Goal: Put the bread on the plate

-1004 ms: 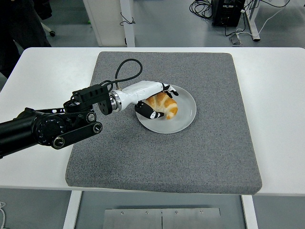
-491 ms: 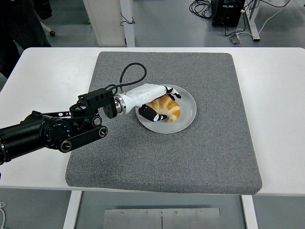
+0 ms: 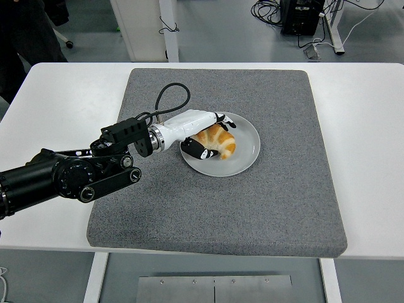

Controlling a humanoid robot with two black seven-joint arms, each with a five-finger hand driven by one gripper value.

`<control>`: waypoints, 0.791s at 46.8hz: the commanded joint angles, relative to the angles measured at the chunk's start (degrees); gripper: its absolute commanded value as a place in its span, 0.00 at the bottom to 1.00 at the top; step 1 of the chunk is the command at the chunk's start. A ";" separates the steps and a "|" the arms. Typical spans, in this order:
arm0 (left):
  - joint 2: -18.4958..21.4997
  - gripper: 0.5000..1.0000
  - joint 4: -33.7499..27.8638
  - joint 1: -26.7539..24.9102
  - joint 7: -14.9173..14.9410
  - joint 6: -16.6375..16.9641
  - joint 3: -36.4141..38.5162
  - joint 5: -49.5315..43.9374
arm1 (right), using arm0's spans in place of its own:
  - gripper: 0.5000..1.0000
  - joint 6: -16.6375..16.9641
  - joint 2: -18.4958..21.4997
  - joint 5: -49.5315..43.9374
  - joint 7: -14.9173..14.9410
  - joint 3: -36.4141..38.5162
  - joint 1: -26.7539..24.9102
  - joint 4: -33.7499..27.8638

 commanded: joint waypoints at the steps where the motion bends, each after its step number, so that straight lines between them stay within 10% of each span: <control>1: 0.09 0.70 0.01 0.43 0.00 0.28 -0.21 -0.51 | 1.00 -0.03 0.00 0.00 0.00 0.01 0.00 0.05; 28: 1.41 0.93 -1.05 0.52 -0.70 -0.69 -4.25 -11.49 | 1.00 0.06 0.00 0.00 0.00 0.01 0.00 0.05; 37: 3.52 0.94 -1.13 0.96 -0.61 -6.48 -14.09 -16.59 | 1.00 0.06 0.00 0.00 0.00 0.01 0.00 -0.04</control>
